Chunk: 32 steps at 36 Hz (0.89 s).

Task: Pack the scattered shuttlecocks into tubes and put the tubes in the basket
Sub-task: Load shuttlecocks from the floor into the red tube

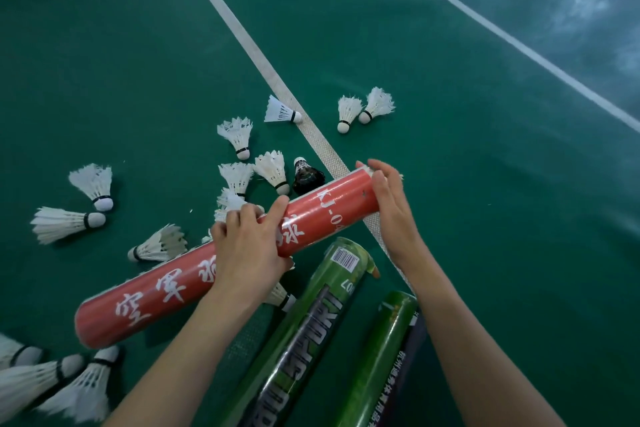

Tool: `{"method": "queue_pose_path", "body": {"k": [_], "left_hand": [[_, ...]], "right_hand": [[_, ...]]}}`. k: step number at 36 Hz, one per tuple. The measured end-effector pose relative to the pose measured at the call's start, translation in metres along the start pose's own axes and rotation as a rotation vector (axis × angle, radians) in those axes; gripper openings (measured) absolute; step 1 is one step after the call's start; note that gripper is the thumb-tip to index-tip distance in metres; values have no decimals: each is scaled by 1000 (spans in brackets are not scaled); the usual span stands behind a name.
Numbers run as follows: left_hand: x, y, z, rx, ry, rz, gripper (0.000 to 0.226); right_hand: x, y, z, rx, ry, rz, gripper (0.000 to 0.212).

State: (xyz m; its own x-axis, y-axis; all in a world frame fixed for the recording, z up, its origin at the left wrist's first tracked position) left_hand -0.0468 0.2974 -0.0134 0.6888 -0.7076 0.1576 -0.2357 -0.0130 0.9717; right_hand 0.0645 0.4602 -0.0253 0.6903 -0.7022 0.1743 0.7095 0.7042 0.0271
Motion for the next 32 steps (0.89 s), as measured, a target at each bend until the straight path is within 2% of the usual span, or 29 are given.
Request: {"method": "queue_pose_path", "body": {"k": [2, 9, 11, 14, 15, 18, 22, 25, 30, 32], "left_hand": [[1, 0, 3, -3, 16, 8, 89], [1, -5, 12, -35, 38, 45, 87], [0, -7, 9, -32, 48, 57, 87], [-1, -10, 7, -13, 75, 79, 89], [-1, -10, 8, -13, 82, 82, 89], [-1, -11, 14, -21, 109, 106, 89], [-1, -8, 20, -40, 144, 136, 92], [-2, -6, 20, -40, 144, 132, 91], [-2, -7, 23, -55, 140, 124, 90], [-2, -8, 23, -60, 138, 126, 89]], "right_hand": [[5, -5, -3, -9, -10, 71, 50], [7, -9, -16, 51, -100, 165, 49], [-3, -4, -18, 83, -47, 43, 44], [-27, 12, -25, 184, 0, -308, 31], [-35, 16, -29, 239, -14, -356, 25], [-52, 18, -48, 453, -143, -287, 17], [-60, 9, -61, 535, -259, -166, 36], [-57, 7, -54, 481, -220, -191, 39], [-42, 15, -32, 249, -19, -434, 8], [-35, 23, -23, 140, 25, -434, 18]]}}
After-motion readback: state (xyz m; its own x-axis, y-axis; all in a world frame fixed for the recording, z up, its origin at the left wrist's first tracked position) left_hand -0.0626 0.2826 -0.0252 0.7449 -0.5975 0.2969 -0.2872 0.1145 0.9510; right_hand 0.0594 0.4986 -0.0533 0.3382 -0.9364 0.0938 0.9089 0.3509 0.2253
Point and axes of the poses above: each hand's wrist, its own x-axis away from the middle knuckle, its own y-axis out of the back of the hand, z = x × y, the point moved 1 cm from there along -x, towards the middle knuckle, and after that the axes turned 2 degrees about -x, right-handed, at the moved point
